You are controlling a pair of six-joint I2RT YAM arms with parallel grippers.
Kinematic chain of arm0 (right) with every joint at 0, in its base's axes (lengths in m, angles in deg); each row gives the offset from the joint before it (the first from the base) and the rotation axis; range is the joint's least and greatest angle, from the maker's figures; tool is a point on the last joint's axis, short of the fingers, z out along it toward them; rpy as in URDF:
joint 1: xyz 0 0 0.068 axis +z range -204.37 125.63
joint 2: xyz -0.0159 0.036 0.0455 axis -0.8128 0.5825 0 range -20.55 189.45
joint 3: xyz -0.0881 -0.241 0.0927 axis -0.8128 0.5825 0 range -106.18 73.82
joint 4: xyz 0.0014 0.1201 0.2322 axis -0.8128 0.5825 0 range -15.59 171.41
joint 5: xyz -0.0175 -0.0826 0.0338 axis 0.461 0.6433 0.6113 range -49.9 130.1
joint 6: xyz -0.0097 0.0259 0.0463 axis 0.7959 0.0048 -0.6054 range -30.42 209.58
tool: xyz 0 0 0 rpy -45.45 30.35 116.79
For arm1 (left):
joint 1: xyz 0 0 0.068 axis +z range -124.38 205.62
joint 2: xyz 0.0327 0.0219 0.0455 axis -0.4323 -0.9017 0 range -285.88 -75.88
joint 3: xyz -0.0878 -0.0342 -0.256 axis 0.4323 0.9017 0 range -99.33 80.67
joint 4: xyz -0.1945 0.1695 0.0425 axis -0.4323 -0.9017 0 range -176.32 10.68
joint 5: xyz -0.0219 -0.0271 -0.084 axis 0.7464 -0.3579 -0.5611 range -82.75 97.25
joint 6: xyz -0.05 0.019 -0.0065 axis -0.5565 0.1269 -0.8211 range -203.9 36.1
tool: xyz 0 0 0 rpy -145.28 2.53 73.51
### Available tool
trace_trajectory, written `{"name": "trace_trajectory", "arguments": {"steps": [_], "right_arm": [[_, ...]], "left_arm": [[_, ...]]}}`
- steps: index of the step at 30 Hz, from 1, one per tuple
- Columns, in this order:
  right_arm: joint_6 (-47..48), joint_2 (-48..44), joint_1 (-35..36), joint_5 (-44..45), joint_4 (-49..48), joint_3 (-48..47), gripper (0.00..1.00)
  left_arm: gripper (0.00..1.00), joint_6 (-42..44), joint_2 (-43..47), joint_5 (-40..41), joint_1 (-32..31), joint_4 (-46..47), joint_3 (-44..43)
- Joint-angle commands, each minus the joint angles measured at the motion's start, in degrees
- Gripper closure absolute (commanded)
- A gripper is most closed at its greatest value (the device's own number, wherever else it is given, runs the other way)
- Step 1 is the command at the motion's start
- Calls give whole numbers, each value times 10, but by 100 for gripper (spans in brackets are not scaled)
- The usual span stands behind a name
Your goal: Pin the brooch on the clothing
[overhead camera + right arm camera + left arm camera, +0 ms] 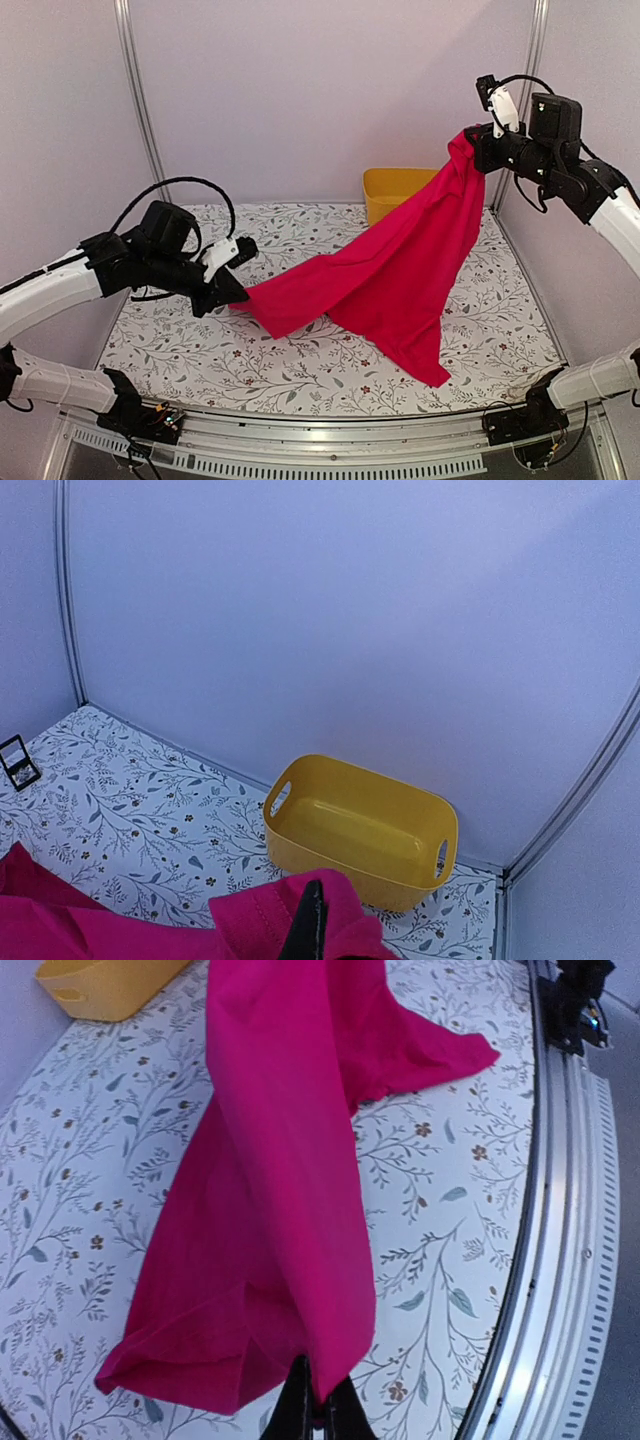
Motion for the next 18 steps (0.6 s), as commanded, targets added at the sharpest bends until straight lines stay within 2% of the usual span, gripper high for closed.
{"name": "trace_trajectory", "arguments": {"steps": [1,4,10,11,12,13,14,15,18], "right_arm": [[-12,11,-6,0,-20,18,100],[-19,21,-6,-13,-22,23,100],[-28,32,-7,-36,-41,50,100],[-29,34,-7,-38,-42,53,100],[-30,38,-7,-40,-42,54,100],[-32,40,-7,-43,-42,55,100],[-33,42,-6,-47,-42,56,100],[-34,43,-6,-49,-44,57,100],[-35,46,-7,-54,-47,62,100]], "left_arm": [[100,25,-43,-100,-33,-15,37],[100,31,-107,-50,-33,-15,28],[100,-10,-225,189,-31,76,8],[95,-16,-244,220,-31,87,3],[81,-23,-261,249,-31,90,-4],[55,-31,-274,282,-31,89,-16],[40,-38,-283,310,-31,87,-23],[34,-41,-284,348,-32,89,-25],[31,-30,-244,468,-57,143,-9]]}}
